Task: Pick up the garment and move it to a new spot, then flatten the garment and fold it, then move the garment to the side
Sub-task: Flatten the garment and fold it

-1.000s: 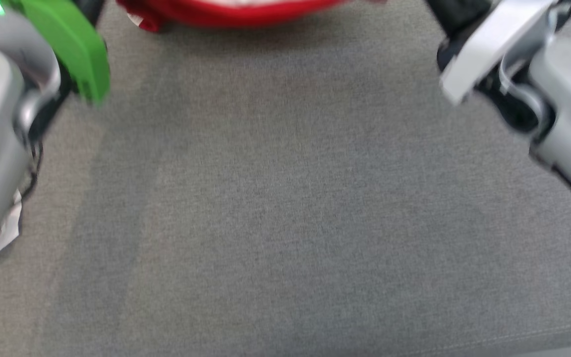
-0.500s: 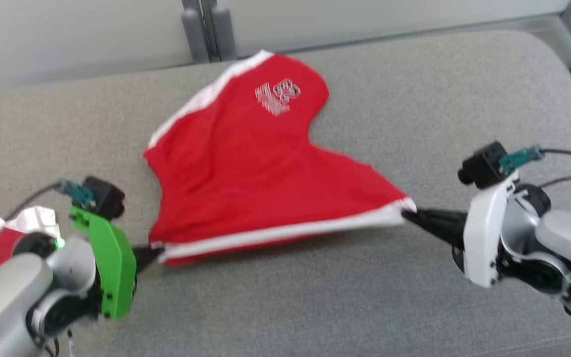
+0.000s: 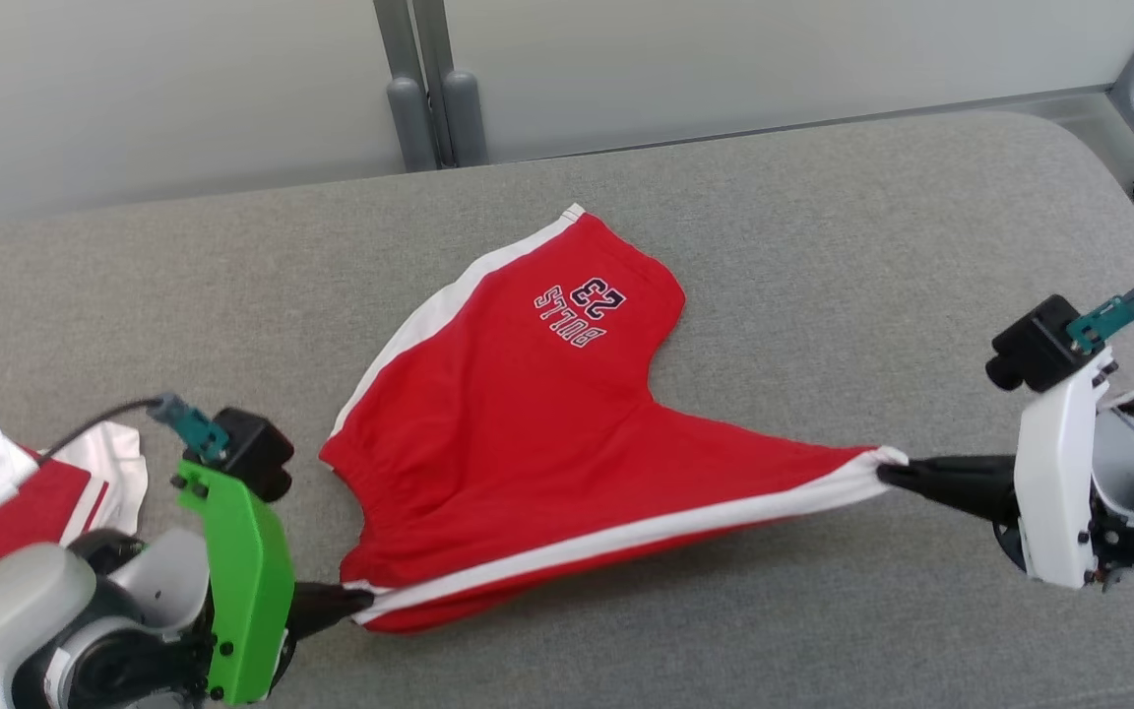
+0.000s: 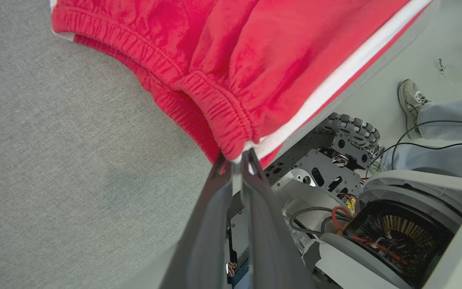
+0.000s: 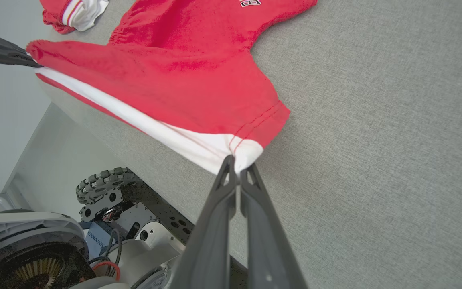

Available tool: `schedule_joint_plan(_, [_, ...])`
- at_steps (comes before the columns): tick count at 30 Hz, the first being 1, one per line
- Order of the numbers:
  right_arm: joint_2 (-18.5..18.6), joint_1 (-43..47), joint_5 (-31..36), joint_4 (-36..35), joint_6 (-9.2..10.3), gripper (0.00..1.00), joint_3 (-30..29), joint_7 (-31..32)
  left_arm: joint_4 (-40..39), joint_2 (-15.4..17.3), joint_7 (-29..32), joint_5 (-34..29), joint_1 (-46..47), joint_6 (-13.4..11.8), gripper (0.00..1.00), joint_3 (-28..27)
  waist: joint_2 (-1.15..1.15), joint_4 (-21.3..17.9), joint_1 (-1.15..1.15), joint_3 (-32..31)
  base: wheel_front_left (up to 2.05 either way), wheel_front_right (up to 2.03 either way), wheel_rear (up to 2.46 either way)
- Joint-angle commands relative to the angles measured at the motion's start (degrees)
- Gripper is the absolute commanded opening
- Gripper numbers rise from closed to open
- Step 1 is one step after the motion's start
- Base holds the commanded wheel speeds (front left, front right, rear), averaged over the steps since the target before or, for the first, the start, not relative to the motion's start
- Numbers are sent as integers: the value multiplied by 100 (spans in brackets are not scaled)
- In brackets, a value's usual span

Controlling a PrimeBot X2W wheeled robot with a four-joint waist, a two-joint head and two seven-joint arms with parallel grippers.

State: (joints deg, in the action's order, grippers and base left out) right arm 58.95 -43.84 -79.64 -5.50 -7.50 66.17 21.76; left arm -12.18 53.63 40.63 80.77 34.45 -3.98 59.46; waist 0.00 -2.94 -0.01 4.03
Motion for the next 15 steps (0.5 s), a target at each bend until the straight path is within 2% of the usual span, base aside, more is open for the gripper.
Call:
schedule_joint_plan(1, [-88, -245, -155, 169, 2, 0, -166, 274, 201, -119, 361, 296, 360, 26, 0, -118, 0, 272, 1, 414, 0, 0, 0])
schedule_joint_plan(8, [-417, -1168, -384, 1005, 3, 0, -532, 1396, 964, -548, 1564, 994, 1373, 129, 0, -308, 0, 740, 1, 1104, 0, 0, 0])
schedule_joint_plan(15, [-1017, -2170, -391, 2017, 4, 0, -849, 2162, 1591, -1061, 2012, 1243, 2151, 17, 0, -510, 0, 1160, 1, 1679, 0, 0, 0])
